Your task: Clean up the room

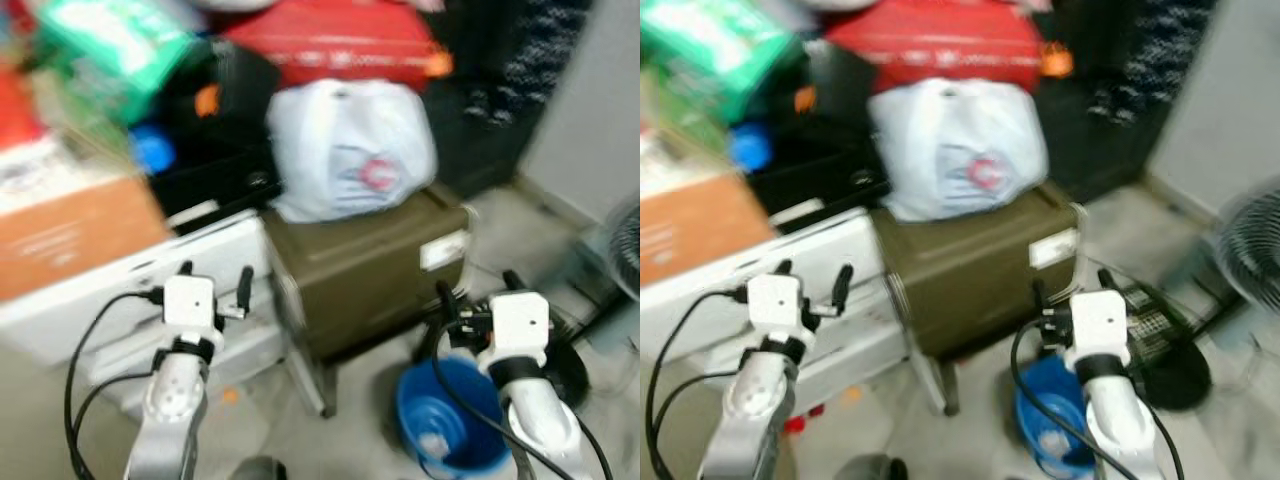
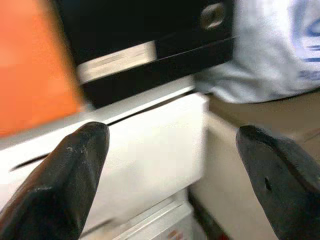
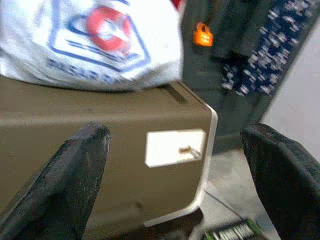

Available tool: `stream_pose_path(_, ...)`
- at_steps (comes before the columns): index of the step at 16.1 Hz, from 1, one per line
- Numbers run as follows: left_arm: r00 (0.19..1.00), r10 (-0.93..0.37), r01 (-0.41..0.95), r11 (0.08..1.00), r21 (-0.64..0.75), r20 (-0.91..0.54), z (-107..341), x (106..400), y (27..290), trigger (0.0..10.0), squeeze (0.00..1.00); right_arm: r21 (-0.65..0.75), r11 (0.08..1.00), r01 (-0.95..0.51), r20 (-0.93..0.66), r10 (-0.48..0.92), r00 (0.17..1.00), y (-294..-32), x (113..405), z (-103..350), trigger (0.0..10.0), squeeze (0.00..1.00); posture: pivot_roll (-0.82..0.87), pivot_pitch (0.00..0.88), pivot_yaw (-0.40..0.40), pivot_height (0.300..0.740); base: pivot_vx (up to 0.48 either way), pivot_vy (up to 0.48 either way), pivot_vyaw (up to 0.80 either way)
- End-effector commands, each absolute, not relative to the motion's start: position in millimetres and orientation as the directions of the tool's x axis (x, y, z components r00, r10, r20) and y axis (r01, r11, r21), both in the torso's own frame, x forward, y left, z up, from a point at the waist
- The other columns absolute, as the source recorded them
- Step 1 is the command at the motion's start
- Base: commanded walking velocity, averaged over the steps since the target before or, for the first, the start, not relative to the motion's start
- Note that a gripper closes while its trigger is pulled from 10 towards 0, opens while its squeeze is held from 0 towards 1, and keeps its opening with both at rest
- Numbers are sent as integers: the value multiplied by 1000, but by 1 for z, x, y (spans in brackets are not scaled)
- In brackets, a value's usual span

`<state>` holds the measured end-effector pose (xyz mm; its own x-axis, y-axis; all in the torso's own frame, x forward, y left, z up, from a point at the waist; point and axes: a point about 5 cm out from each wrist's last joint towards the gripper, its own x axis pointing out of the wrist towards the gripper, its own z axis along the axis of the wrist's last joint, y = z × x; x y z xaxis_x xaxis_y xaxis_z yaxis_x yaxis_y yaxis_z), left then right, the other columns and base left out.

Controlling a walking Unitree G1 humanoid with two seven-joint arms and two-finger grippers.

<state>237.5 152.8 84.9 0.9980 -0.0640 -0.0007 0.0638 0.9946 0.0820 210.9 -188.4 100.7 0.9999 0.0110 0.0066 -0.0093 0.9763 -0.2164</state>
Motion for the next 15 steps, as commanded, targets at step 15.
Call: stream_pose_path(15,998,-31,39,985,171,-55,79,204,170,10000,0,-232,973,-2,-60,-12,998,-198,192,82,10000,0,-84,52,11,740,0,0,800)
